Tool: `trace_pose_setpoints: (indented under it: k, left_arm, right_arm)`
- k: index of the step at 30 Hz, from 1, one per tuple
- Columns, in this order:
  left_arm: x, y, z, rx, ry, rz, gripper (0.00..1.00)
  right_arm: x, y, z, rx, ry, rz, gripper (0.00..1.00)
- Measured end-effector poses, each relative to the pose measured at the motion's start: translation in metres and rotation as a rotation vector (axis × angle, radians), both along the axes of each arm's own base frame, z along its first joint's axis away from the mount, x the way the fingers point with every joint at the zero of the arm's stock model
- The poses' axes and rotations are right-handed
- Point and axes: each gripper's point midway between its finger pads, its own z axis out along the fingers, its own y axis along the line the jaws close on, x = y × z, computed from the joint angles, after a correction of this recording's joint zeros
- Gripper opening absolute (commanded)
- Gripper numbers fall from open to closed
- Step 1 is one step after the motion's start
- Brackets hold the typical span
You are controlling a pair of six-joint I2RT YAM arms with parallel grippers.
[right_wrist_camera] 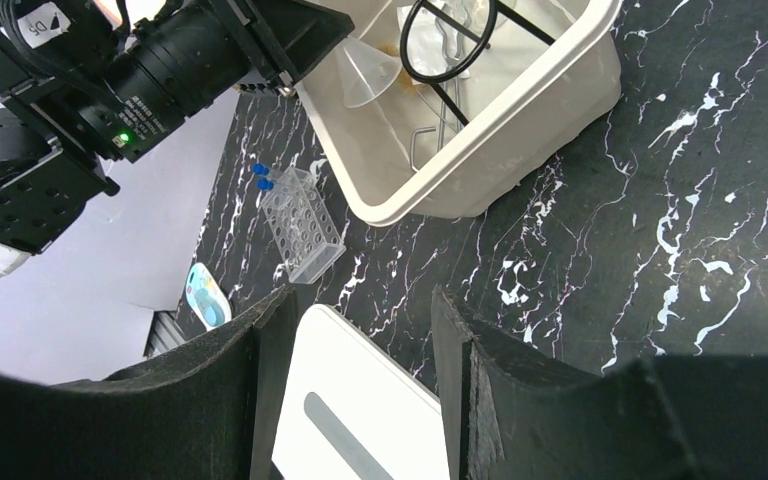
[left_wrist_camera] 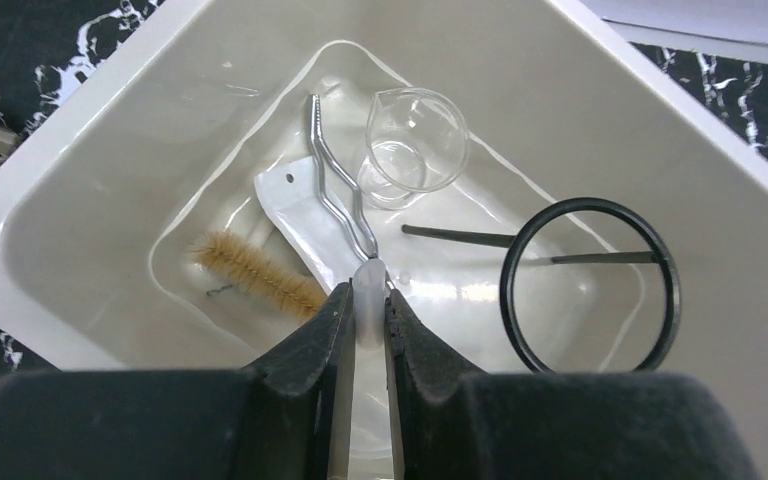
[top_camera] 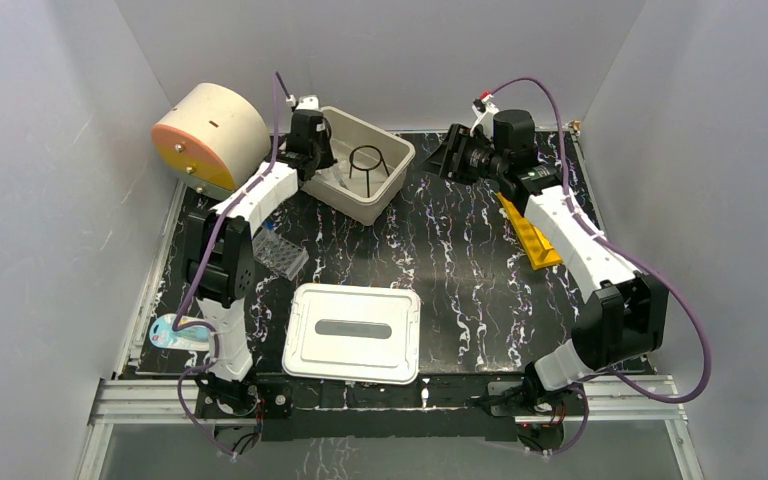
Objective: Organize the chemistry lab equipment
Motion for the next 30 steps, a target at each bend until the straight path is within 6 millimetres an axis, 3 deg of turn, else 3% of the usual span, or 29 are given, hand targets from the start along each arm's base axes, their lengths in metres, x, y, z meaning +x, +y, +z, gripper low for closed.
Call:
trace_pose_setpoints:
  k: [11,17,30]
  left_arm:
    - [-0.012,-0.024,0.001,-0.214,0.144,0.008,0.0]
    - [-0.02,-0.031,-0.022,-0.273,0.246,0.035,0.16]
    - [-0.016,-0.024,-0.006,-0.293,0.272,0.072,0.34]
  right_arm:
    - [-0.001,-0.004,0.007,-0.003,-0.021,-0.015,0.6]
    - [-0.002,-0.004,0.005,-0.008,-0.009,-0.015,0.6]
    - [-0.006,-0.007,-0.002,-0.026,0.02,-0.023,0.62]
